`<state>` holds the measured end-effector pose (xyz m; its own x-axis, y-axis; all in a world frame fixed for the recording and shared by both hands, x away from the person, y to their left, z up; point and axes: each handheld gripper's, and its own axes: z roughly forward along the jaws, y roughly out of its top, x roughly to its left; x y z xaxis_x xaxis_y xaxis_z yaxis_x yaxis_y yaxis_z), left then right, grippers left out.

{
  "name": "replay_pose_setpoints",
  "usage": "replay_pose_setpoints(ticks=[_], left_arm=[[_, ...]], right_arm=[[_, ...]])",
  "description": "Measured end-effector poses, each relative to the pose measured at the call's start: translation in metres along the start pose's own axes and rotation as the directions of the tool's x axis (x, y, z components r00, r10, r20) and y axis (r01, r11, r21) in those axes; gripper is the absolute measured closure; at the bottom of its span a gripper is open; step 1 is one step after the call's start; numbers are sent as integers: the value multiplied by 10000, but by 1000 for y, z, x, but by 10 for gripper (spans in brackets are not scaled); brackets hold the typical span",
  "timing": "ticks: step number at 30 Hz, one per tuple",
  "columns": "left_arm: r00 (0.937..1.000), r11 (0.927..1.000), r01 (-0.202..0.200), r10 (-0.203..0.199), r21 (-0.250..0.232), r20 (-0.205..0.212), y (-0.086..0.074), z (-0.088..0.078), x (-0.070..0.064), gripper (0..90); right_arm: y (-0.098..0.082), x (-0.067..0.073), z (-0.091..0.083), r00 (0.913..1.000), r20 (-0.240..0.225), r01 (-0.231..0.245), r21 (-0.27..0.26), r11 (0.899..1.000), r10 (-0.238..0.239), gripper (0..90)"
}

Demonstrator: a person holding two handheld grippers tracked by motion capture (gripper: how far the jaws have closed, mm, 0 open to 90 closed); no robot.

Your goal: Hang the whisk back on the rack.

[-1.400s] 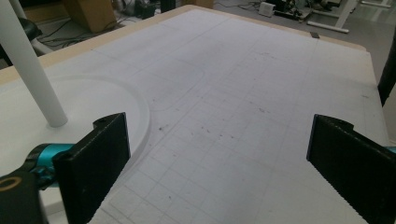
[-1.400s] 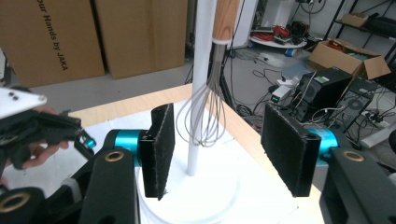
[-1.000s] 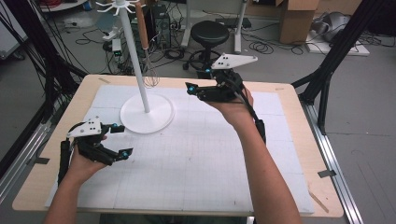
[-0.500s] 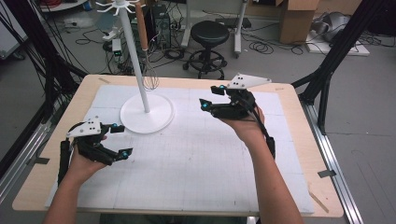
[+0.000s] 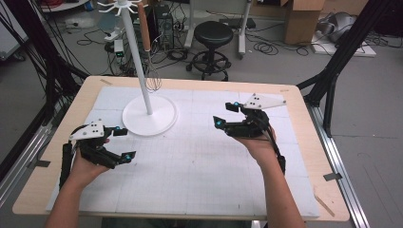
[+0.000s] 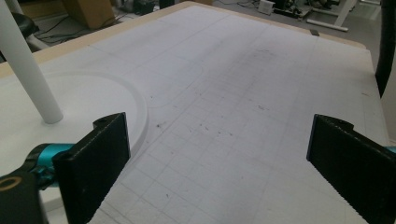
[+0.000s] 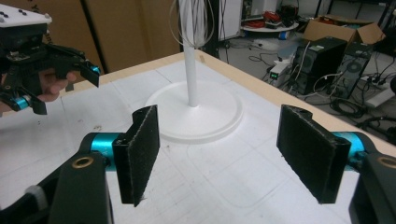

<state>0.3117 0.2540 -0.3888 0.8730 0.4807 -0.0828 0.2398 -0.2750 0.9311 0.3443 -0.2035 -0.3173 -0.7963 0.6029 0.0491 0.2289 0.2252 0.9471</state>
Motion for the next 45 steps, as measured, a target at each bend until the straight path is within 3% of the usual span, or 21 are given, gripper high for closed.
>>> replay_pose_setpoints(ticks=[10, 19, 26, 34, 45], left_arm=[[10000, 10000, 13, -13, 93, 1, -1, 2, 0, 67], [10000, 9999, 12, -12, 132, -5, -1, 3, 0, 67], [10000, 9998, 12, -12, 192, -1, -2, 4, 0, 67], [10000, 9998, -10, 10, 212, 30, -2, 6, -1, 67], [10000, 9998, -26, 25, 216, 49, -1, 7, -3, 67]], right_arm=[[-31, -1, 3, 9992, 201, -366, 345, 9987, 359, 226], [-44, 3, 7, 9968, 795, -148, 843, 9963, 80, 170], [-56, 10, 7, 9902, 1387, -30, 1154, 9933, -131, 151], [-74, 12, 8, 9907, 1362, -170, 1402, 9900, -23, 151], [-80, 11, 7, 9905, 1373, -241, 1535, 9879, 29, 151]])
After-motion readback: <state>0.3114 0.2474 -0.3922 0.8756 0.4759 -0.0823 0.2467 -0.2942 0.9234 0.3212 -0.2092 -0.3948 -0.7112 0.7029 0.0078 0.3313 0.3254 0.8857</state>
